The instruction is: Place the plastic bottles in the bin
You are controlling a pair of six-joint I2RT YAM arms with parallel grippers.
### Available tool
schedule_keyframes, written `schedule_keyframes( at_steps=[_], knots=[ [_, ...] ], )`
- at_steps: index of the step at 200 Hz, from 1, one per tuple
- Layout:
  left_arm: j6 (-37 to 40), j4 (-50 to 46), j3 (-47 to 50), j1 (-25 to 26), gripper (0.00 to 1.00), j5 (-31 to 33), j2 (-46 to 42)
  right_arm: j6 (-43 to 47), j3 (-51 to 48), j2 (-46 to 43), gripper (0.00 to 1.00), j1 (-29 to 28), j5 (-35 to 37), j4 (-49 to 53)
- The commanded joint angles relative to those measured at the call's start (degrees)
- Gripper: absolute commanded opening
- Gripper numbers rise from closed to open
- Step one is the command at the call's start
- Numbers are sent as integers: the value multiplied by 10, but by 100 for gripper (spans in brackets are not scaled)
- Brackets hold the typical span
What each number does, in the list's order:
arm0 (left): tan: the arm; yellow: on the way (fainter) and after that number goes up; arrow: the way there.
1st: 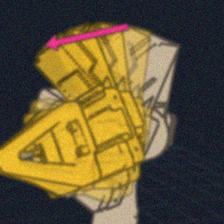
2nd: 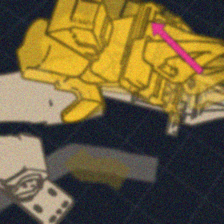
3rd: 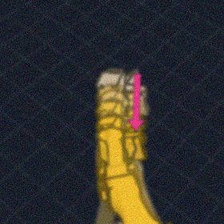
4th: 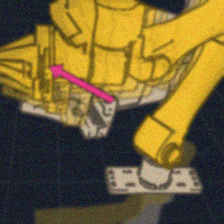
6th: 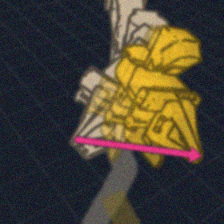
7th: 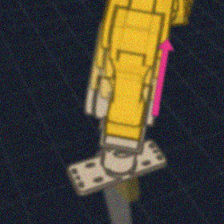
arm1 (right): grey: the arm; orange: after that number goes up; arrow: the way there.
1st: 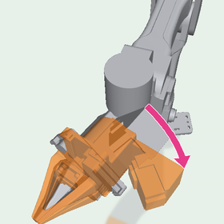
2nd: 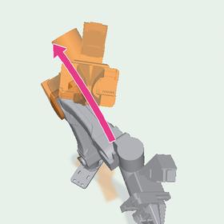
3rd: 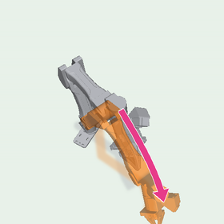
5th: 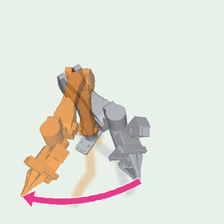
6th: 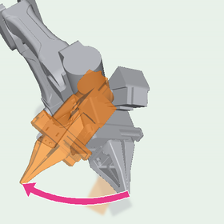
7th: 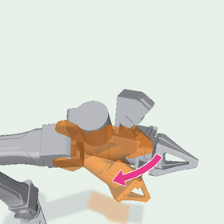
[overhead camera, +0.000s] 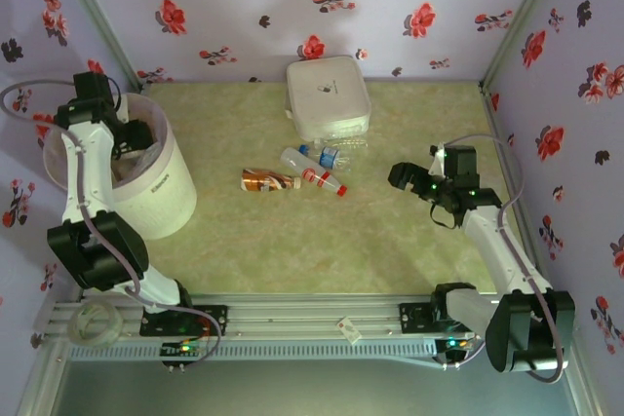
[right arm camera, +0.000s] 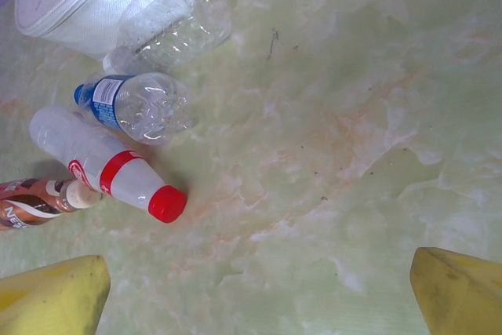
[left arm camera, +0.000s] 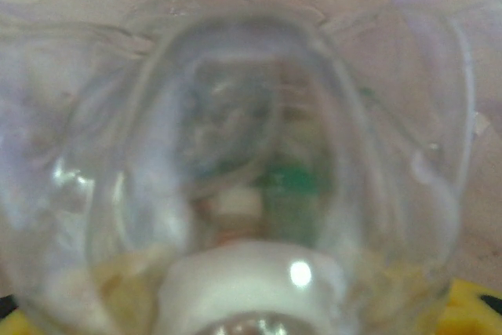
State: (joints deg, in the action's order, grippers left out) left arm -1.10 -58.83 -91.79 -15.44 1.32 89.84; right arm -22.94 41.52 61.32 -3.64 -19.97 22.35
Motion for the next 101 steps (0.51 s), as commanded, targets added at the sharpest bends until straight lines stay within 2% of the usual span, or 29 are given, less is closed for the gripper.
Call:
schedule_keyframes(
  at_steps=[1, 6, 21, 48, 101],
  knots=[
    [7, 9, 29, -5, 0, -6, 27, 0, -1, 4, 99, 3, -4, -14],
    [6, 11, 34, -5, 2, -5, 27, 1, -1, 5, 99, 3, -4, -14],
    [6, 19, 46, -5, 27, -6, 26, -1, -1, 8, 99, 3, -6, -18],
    [7, 23, 51, -5, 56, -6, 19, -1, 1, 14, 99, 3, -9, -19],
    [0, 17, 36, -5, 85, -5, -5, -4, 2, 17, 99, 3, -11, -22]
  ],
)
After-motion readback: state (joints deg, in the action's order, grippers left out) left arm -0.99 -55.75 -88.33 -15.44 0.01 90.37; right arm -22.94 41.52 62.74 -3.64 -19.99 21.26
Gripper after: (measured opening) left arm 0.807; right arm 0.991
